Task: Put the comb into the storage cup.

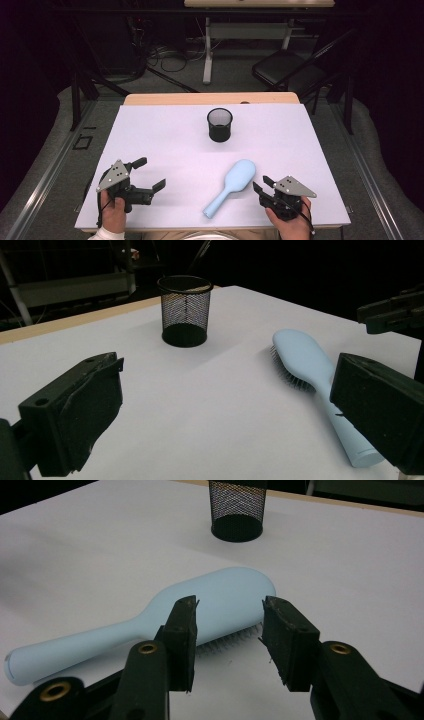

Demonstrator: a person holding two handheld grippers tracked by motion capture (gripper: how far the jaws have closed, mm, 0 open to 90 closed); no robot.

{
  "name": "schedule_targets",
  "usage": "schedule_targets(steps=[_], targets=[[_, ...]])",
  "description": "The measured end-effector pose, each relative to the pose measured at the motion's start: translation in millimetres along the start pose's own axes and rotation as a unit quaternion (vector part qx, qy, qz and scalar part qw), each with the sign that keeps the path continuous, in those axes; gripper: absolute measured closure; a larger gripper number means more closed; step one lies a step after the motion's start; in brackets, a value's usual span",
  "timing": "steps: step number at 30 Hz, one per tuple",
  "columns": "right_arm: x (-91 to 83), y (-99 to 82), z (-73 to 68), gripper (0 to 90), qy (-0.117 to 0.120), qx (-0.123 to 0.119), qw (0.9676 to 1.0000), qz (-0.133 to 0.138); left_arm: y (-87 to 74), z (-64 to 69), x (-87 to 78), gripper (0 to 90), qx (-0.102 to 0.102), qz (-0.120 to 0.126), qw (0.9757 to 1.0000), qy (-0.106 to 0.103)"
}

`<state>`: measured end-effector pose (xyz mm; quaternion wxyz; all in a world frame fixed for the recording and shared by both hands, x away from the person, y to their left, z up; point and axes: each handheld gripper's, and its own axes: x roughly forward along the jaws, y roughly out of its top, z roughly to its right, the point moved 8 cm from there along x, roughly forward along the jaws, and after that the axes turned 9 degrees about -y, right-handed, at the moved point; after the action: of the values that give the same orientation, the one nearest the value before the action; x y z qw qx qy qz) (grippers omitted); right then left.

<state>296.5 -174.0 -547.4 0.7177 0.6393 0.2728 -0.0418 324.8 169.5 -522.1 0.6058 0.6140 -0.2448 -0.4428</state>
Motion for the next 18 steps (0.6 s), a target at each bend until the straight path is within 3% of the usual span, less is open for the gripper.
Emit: schedule_targets(steps=[11,18], targets=[[1.2,4.7,-8.0,65.6,0.009,0.008,0.9997,-0.022,-0.1,0.3,0.6,0.3,-0.002,0.001,1.0000,0.001],[4.6,10.1,-23.3,70.0,0.040,0.012,0.9986,-0.032,-0.2,0.1,-0.1,0.3,-0.003,0.000,1.0000,0.000]])
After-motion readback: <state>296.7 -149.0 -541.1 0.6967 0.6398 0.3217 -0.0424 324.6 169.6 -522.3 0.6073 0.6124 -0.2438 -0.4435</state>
